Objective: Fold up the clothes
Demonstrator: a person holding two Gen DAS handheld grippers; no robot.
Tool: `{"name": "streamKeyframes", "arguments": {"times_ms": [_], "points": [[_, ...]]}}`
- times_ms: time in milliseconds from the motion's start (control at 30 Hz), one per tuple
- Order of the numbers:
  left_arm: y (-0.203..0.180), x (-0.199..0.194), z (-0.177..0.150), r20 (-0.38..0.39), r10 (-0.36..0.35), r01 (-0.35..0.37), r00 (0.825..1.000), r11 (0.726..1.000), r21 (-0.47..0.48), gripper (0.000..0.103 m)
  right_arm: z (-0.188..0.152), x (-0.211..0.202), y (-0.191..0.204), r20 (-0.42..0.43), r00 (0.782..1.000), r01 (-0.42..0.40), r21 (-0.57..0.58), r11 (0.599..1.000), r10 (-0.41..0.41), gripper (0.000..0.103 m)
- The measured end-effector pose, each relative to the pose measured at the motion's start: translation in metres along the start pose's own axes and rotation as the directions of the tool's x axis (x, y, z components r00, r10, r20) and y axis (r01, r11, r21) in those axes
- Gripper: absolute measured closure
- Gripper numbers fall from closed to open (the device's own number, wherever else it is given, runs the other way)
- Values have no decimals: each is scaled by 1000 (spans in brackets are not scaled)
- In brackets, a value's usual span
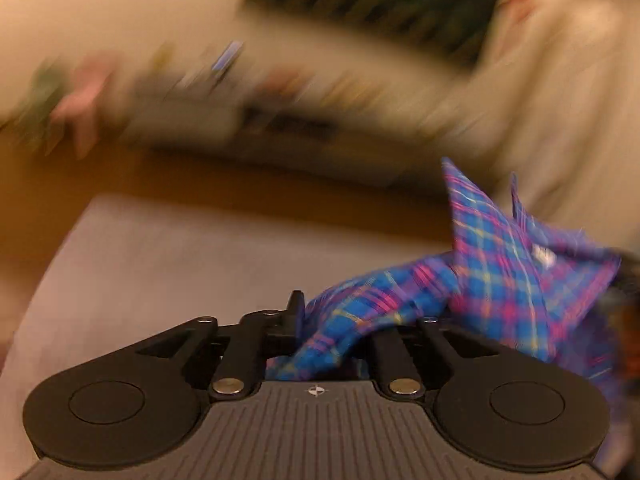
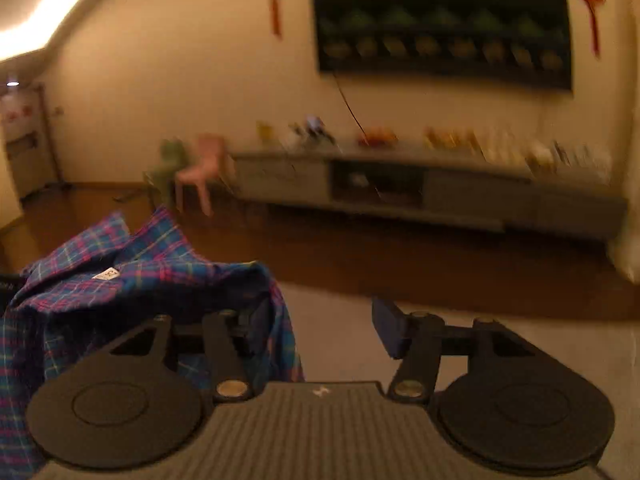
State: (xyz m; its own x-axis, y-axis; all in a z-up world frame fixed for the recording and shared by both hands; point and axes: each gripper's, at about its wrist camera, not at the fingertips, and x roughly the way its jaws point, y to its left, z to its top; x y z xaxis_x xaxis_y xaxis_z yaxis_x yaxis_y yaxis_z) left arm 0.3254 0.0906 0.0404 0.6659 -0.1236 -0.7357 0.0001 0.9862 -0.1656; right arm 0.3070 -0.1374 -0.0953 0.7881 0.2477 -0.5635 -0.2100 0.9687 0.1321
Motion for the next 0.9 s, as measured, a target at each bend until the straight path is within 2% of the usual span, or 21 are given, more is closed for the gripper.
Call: {"name": "streamKeyframes", "arguments": {"times_ms": [33,67,133,167,200,233,267,333,400,467,500,533,567,600,700,733,833,867,900], "points": [[9,23,-15,-55,32,-34,998,999,-32,89,-20,19,-10,-21,1000,14,58,998,-13,54],[18,34,-30,-77,12,-16,997,998,-55,89,-39,38,-20,-42,999,29,116,993,-24,52],[31,38,-62,-76,-61,58,995,997,-41,79,-53,43,-14,-68,998,18,70,997,-13,46],[37,34,-74,-65,-62,61,996,998,-24,74,-60,45,-11,-81,997,12,47,999,-8,43],[44,30,-89,-46,-49,49,998,999,-5,64,-68,48,-8,-95,996,6,25,1000,-3,40],[50,26,-99,-31,-42,42,999,999,6,51,-75,51,-4,-108,994,-1,2,1000,1,31],[55,24,-106,-29,-45,45,999,999,4,45,-82,53,-1,-121,993,-8,-21,1000,5,21],[58,27,-118,-39,-54,53,998,999,-9,20,-96,58,5,-148,989,-23,-65,998,13,17],[55,35,-124,-53,-47,47,997,999,-11,17,-111,64,11,-175,984,-39,-110,993,19,17],[52,46,-130,-58,-26,25,998,1000,-5,17,-125,69,17,-203,979,-56,-153,987,24,23],[51,52,-133,-61,-15,15,998,1000,-2,22,-132,71,20,-216,976,-65,-175,983,26,28],[51,55,-134,-65,-13,13,998,1000,0,48,-139,74,23,-230,973,-74,-196,978,27,51],[57,55,-132,-63,-5,5,998,1000,1,69,-146,77,26,-243,970,-83,-217,973,28,92],[66,54,-128,-57,11,-11,998,1000,3,101,-143,74,18,-238,971,-24,-249,968,-37,101],[93,51,-115,-40,60,-60,997,998,6,103,-134,68,-6,-208,950,151,-341,928,-231,103],[102,49,-111,-35,77,-76,996,997,7,103,-134,67,-24,-204,928,226,-356,907,-311,103],[129,41,-96,-23,136,-135,990,990,50,103,-123,54,-54,-180,886,347,-356,868,-428,102],[132,37,-91,-11,150,-149,989,986,80,103,-119,50,-64,-172,868,386,-355,851,-465,97],[131,34,-88,6,159,-158,987,981,112,101,-107,45,-50,-163,924,291,-289,912,-346,94]]}}
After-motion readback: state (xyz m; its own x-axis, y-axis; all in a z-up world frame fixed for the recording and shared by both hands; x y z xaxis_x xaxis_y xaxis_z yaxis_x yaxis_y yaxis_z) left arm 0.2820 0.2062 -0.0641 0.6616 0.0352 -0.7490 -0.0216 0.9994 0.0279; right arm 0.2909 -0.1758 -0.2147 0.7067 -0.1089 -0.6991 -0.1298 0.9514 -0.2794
